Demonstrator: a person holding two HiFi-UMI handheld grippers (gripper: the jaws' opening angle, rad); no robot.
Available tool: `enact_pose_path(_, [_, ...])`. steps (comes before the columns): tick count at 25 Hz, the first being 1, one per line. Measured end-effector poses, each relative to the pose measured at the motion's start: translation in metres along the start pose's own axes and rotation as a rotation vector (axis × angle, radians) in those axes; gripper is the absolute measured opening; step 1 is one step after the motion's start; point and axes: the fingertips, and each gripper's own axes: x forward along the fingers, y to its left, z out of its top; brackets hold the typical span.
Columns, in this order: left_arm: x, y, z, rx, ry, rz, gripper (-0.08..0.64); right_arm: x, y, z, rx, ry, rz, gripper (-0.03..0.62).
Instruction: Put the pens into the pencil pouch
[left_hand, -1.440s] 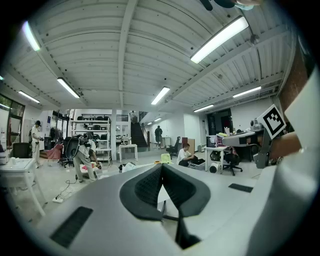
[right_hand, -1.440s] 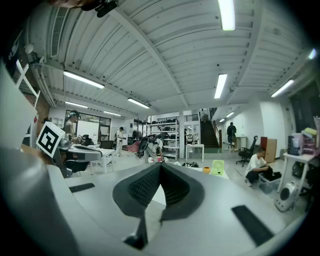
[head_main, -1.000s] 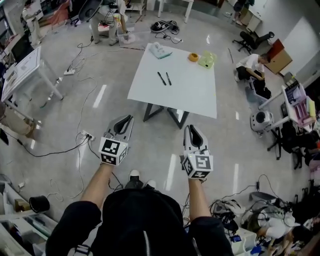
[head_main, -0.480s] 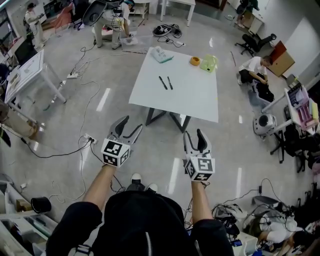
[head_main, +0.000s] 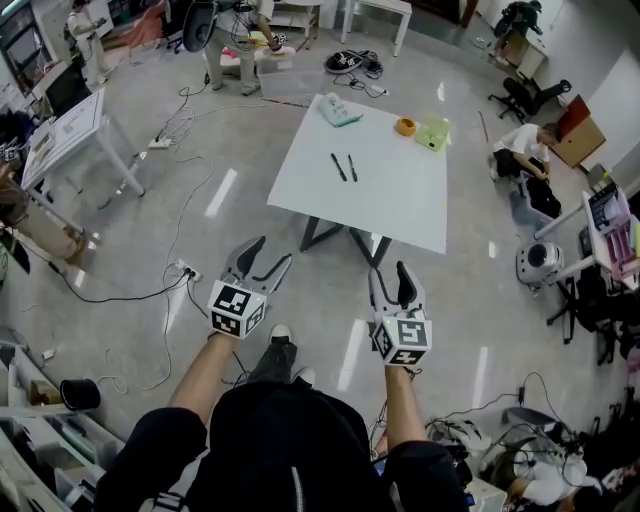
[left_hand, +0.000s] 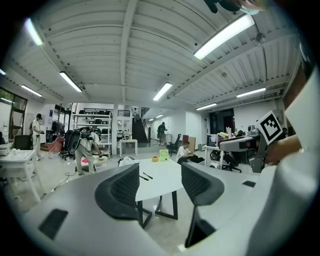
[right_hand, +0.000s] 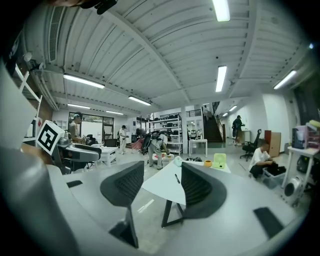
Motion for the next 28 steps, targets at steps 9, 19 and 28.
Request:
enact_pose_path(9, [0.045,0.021,-0.004,-0.014,-0.004,-0.002,0.265,0.046,-0.019,0.0,0.003,0.023,-0.002,0.224])
enact_pose_path(19, [0.157,0.083,0.001,-0.015,0.01,-0.085,0.265,0.143,-0.05,0.008,0.018,0.06,-0.053,0.222])
enact_pose_path(28, [0.237,0.129,0.016,-0.007,0.02,-0.162,0.265,0.211,-0.074,0.026,0.025,0.065,-0.121,0.221])
